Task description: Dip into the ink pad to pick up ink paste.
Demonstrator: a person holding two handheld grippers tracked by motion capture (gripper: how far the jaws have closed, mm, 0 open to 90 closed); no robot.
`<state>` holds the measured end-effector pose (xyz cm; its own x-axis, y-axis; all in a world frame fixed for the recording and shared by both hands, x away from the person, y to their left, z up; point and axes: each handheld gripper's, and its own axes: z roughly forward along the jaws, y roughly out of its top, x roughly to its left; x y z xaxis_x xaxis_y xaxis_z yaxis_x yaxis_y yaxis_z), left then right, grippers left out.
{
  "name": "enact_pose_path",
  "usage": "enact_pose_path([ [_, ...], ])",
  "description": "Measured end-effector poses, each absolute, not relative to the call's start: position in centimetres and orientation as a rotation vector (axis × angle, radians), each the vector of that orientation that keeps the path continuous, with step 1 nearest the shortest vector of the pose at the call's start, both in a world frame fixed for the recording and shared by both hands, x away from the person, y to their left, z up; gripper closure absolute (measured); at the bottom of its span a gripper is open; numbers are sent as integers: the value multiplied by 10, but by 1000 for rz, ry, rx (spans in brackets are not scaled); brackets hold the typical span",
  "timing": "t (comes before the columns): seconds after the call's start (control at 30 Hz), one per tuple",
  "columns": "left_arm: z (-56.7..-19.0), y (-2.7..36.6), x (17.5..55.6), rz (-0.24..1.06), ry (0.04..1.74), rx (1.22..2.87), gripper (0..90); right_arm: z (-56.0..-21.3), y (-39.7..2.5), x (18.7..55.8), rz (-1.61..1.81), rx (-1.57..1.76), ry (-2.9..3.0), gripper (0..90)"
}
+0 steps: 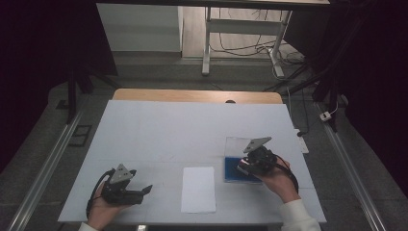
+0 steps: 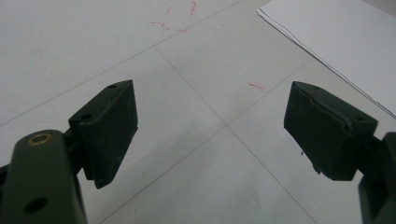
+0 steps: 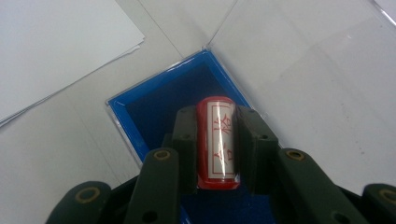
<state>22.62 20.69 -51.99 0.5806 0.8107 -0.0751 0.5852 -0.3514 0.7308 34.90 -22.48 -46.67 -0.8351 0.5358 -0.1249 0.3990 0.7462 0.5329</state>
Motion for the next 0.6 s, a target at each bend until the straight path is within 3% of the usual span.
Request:
enact_pose_path([
  [0.6,-519,206,225,387,1110,2073,179,-472,-227,350,742,757,2679,709],
])
